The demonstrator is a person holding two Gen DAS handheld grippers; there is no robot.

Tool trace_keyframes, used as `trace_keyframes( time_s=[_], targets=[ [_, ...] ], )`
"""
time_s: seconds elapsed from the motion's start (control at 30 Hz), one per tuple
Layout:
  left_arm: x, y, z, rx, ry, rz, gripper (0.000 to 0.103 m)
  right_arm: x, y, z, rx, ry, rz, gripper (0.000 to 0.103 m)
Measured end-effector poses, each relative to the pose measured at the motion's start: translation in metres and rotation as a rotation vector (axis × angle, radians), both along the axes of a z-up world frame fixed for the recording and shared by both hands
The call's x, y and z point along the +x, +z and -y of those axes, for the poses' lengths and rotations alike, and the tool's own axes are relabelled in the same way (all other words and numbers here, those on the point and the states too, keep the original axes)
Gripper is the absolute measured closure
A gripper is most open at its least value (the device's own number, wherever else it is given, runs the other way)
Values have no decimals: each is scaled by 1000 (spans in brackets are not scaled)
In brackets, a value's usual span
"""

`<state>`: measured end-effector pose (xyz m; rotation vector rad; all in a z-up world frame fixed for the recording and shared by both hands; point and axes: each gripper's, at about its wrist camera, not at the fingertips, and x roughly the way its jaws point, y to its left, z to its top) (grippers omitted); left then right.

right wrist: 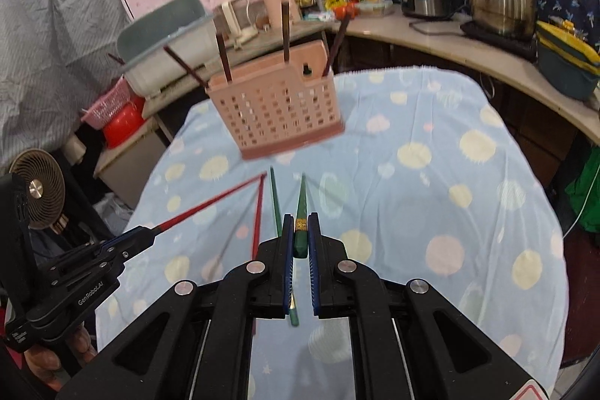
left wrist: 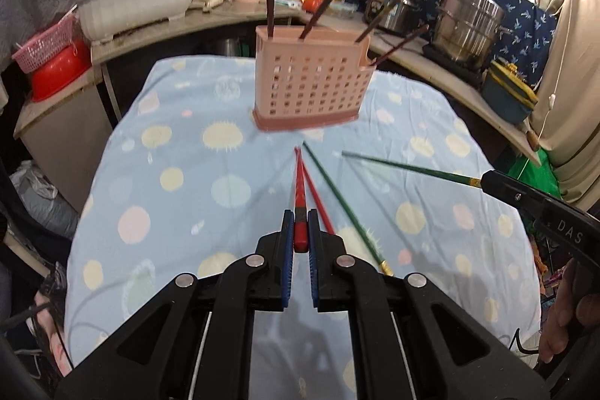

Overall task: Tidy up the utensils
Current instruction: 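Lift both held chopsticks upright and lower them into the pink basket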

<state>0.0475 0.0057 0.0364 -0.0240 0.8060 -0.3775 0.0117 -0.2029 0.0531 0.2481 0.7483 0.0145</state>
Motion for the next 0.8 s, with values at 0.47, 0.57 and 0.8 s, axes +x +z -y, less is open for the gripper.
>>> trace_keyframes(
  time_s=[0.47,0.57,0.8],
  targets=[
    [28,103,14,-25,-9,214,96,28,92,24,-39,-20,189,96],
    [35,120,17,-31,-9,253,96,37,103,27,-51,-27,213,96],
    [56,154,24,-45,2,323,96,53,129,36,-45,-76,304,96]
  ],
)
